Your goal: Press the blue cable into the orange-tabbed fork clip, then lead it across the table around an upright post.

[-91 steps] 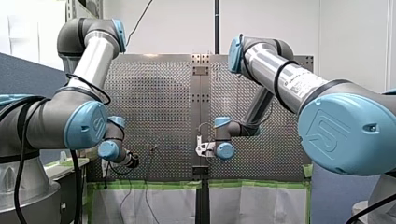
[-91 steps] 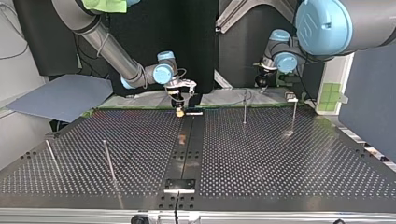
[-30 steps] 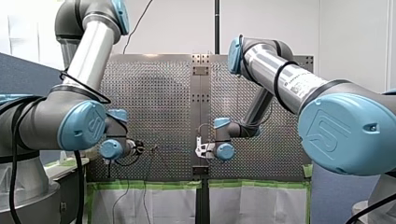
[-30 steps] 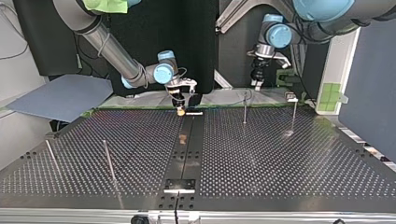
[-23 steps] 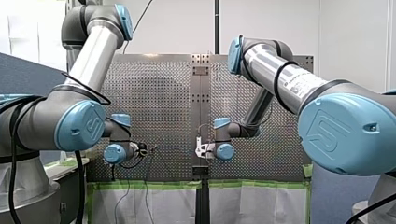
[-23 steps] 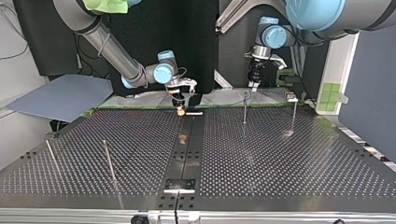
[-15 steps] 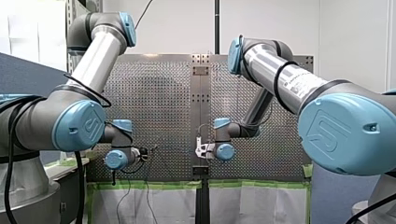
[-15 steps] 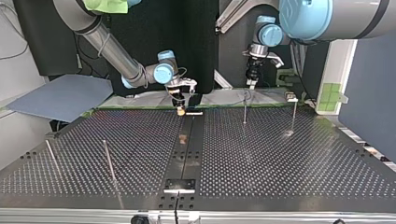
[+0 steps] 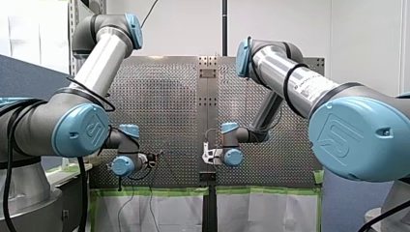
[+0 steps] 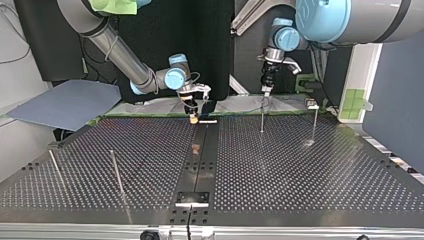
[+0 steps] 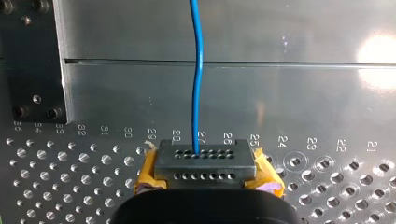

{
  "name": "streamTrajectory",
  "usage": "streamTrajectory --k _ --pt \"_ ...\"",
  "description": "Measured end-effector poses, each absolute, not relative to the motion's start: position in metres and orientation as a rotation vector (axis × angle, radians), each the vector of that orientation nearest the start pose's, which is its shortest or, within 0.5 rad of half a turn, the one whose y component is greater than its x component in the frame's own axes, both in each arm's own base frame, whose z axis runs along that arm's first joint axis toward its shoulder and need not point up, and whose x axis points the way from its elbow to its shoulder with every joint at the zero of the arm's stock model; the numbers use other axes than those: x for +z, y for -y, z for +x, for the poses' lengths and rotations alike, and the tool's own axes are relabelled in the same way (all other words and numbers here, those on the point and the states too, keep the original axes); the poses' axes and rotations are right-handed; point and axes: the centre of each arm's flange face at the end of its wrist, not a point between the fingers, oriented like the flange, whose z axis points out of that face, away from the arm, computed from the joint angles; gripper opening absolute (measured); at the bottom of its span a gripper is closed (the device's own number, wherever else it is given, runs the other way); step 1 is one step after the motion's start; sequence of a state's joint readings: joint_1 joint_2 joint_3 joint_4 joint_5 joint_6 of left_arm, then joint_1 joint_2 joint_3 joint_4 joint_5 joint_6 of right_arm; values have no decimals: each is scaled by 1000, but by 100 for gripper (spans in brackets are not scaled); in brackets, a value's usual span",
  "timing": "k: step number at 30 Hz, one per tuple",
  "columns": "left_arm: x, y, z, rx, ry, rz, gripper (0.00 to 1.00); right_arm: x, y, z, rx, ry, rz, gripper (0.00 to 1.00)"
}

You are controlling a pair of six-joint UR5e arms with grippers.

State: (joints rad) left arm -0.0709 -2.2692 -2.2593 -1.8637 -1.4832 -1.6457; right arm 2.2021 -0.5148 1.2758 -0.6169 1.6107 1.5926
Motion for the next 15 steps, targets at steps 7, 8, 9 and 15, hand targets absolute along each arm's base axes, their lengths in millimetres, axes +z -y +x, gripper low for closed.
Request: streamTrajectory --k 7,8,9,15 --pt "-8 171 422 -151 -1694 59 100 -13 520 540 1538 957 1763 0" --pt "-8 171 422 -148 -1695 59 100 -13 520 540 1538 958 1763 0" --pt "-8 171 422 -145 -1696 59 100 -13 520 540 1538 958 1763 0" --pt "-9 172 421 -136 -1700 60 100 -14 519 540 1539 957 1767 0"
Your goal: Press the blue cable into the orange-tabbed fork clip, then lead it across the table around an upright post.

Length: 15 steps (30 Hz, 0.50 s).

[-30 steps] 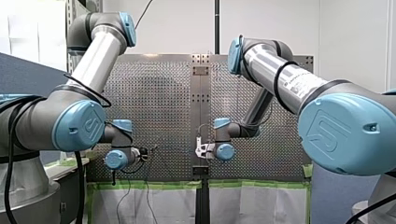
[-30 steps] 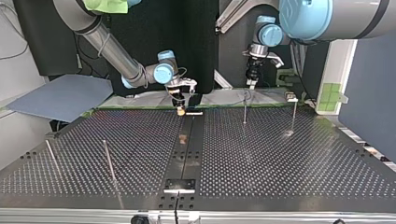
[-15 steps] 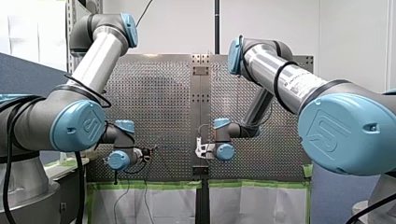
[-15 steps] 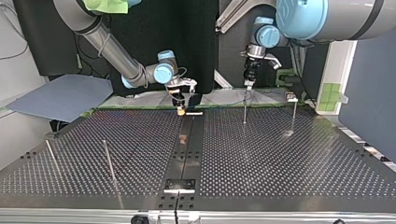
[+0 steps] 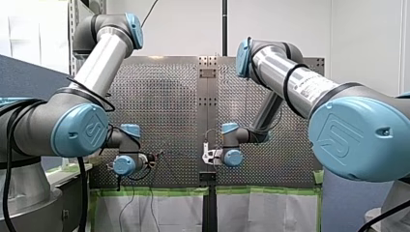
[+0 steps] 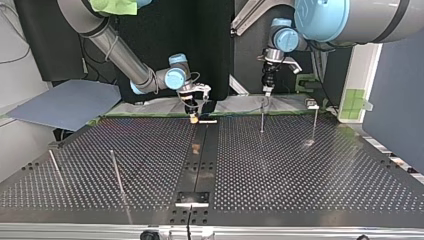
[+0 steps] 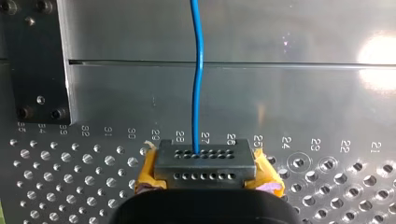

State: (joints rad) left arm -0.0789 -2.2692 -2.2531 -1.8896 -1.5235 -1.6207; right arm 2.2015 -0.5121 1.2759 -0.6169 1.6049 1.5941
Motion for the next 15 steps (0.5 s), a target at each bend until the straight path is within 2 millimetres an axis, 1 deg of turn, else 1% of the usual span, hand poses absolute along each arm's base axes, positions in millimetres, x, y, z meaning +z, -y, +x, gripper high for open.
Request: streamTrajectory --k 15 --pt "-10 171 420 -123 -1710 53 100 -15 519 539 1540 956 1771 0"
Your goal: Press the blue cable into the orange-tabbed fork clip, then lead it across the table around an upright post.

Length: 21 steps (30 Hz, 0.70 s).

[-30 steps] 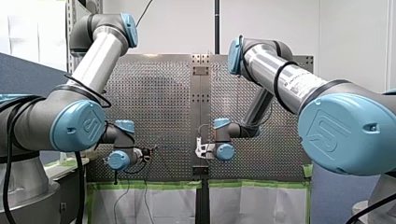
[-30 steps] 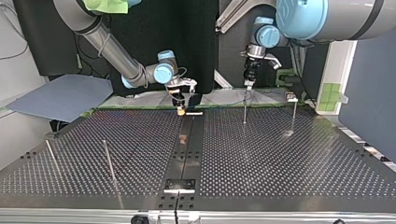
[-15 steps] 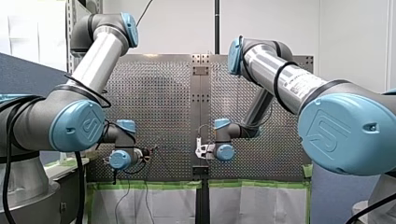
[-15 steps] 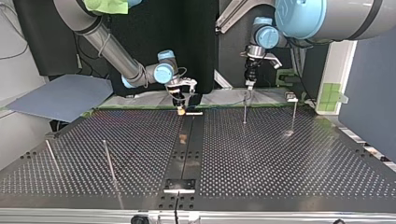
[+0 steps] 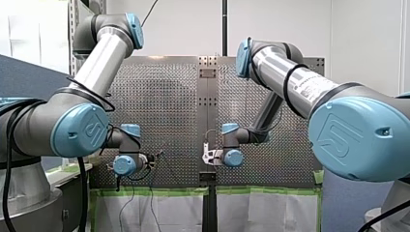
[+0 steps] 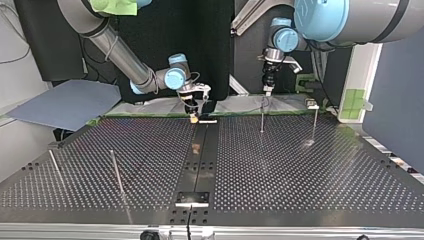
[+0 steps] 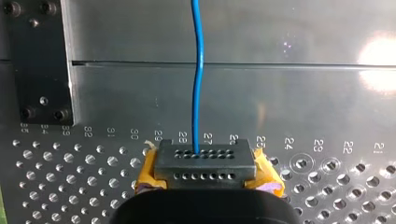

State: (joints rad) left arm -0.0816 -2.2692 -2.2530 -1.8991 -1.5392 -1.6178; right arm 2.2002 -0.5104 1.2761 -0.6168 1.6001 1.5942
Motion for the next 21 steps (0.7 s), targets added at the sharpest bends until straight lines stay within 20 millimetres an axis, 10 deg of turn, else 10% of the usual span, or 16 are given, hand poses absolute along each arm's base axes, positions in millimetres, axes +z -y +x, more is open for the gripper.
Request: streamTrajectory --k 21 --pt "-12 181 413 -125 -1738 80 100 -18 518 540 1539 957 1777 0"
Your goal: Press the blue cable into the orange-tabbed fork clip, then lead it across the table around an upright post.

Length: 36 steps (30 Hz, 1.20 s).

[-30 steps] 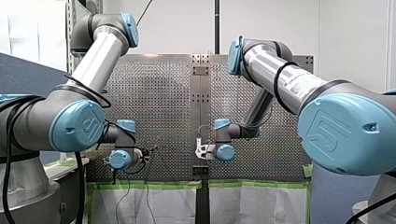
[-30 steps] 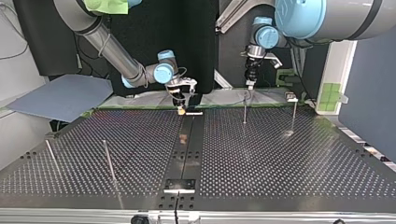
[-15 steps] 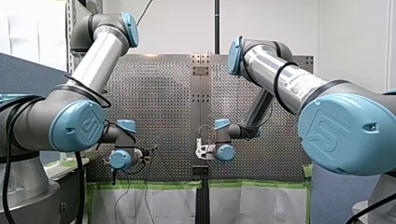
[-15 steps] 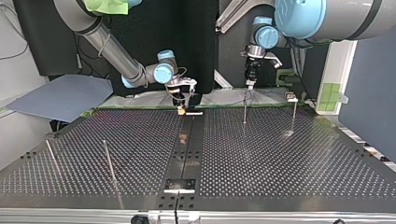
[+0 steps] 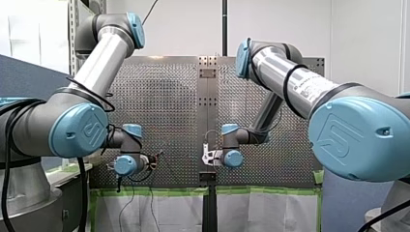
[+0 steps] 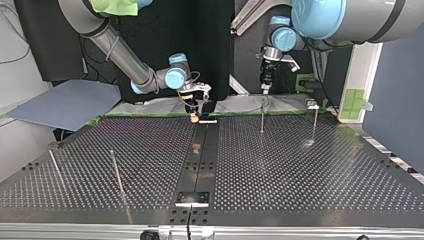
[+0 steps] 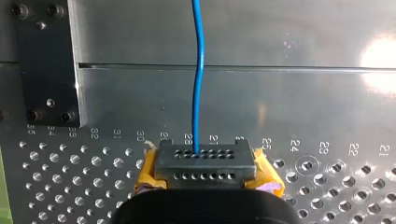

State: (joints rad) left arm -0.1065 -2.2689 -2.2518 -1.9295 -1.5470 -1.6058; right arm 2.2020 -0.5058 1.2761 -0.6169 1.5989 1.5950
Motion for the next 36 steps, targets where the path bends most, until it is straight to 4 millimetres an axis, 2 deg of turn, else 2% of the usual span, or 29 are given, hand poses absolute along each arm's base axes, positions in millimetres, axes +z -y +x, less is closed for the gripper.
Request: streamTrajectory --k 12,25,31,36 --pt "-8 210 418 -86 -1756 128 100 -19 518 539 1538 957 1778 0" --pt "10 261 440 -123 -1706 84 100 -21 518 539 1537 958 1782 0" --pt "17 286 442 -126 -1670 81 100 -21 519 538 1535 960 1781 0" --pt "13 293 447 -102 -1667 64 100 -21 520 537 1535 961 1780 0"
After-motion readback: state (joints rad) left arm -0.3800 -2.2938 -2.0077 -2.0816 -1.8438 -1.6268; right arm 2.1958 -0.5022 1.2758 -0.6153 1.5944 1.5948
